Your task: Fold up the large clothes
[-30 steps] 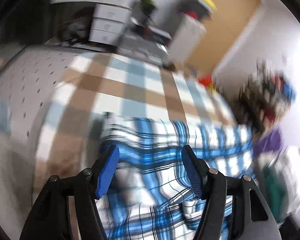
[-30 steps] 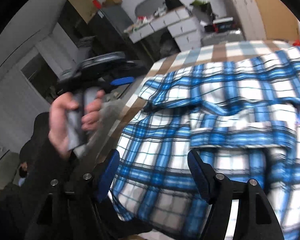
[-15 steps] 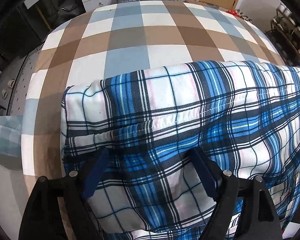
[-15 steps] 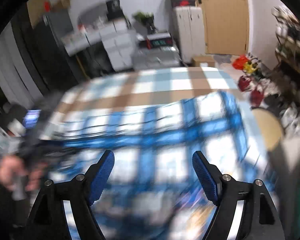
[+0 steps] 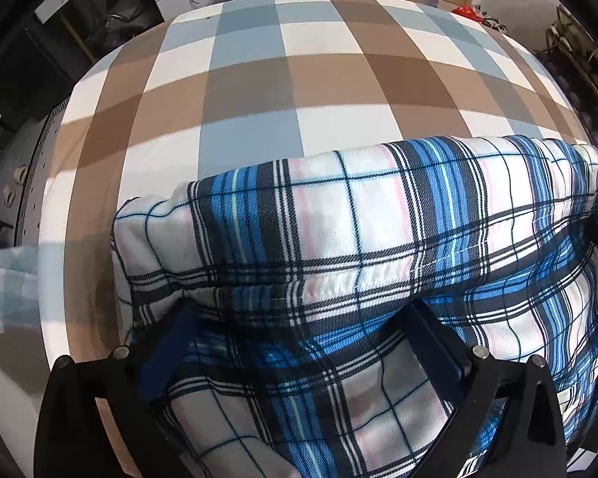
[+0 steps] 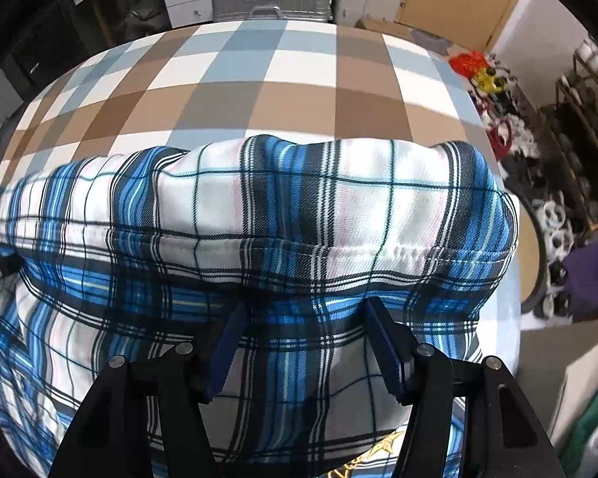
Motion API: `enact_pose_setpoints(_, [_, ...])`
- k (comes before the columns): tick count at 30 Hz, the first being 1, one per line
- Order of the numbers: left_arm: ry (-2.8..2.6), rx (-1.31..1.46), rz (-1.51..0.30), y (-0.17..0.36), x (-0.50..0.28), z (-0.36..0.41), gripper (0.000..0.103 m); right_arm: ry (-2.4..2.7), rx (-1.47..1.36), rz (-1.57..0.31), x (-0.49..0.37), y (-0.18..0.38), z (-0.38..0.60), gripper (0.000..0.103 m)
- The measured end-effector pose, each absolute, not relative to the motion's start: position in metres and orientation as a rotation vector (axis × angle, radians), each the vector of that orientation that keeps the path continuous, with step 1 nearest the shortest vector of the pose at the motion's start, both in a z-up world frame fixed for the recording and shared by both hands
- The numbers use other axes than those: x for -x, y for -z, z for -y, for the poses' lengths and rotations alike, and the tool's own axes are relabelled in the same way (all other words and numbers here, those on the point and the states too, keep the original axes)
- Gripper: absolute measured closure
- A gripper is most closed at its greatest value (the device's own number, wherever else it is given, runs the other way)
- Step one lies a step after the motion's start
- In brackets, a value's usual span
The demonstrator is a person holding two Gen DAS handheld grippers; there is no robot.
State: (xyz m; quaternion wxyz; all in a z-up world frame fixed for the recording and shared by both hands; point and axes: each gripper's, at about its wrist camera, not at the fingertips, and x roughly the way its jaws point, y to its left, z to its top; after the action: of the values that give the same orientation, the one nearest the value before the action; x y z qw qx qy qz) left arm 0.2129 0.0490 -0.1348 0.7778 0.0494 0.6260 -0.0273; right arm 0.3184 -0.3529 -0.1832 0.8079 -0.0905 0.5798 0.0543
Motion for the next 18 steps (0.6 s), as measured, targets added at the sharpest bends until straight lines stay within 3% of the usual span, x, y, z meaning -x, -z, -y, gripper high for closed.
enact_pose_setpoints(12, [0.144,-0.238,-1.267,0.136,-0.300,-0.053,0.001,-0.007,0.123,-1.263,-0.379,0.186,0.334,0.041])
enact_pose_setpoints(18, [0.158,-0.288,-1.257,0.130,-0.275,-0.057,0.001,-0.122,0.208,-1.166,-0.357,0.178,0.337,0.042])
